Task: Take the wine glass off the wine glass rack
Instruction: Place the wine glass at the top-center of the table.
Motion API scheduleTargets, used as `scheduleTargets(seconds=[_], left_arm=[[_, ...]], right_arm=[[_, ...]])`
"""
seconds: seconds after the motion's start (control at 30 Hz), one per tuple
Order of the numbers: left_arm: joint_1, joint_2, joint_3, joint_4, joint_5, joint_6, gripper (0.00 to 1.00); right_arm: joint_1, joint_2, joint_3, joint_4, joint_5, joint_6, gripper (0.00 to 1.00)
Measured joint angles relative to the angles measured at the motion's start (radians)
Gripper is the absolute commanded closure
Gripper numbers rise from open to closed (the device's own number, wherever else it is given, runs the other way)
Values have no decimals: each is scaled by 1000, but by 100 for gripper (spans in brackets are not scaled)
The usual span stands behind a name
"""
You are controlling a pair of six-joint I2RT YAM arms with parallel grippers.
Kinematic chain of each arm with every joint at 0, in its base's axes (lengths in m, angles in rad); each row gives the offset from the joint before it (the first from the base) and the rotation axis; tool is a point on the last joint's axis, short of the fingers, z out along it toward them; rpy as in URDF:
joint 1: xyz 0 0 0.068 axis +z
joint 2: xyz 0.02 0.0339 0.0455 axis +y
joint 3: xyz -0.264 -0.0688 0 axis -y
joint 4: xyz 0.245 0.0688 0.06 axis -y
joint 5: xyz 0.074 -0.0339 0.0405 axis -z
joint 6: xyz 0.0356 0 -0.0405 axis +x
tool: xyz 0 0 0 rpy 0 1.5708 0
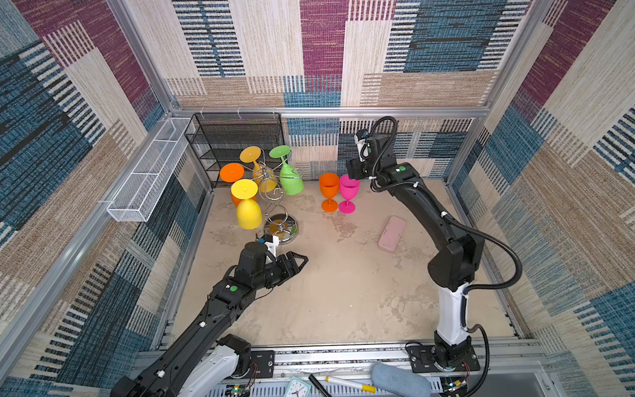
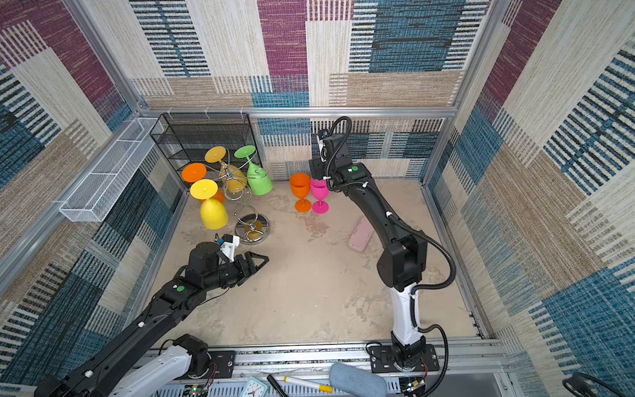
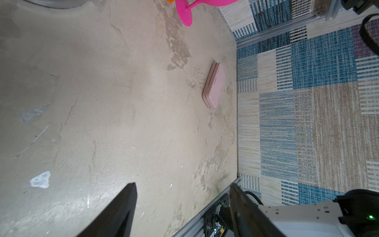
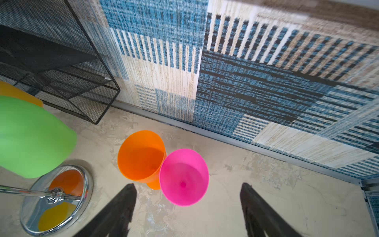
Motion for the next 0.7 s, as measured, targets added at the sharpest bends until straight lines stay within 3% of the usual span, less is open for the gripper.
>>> scheduleTargets(seconds=[0.37, 0.7], left_arm=[[-1, -165, 80, -238, -99, 92, 26], [0, -160, 278, -394, -132, 140, 31]], right_arm=[[35, -512, -692, 412, -77, 168, 14], [134, -653, -940, 566, -114, 287, 15]])
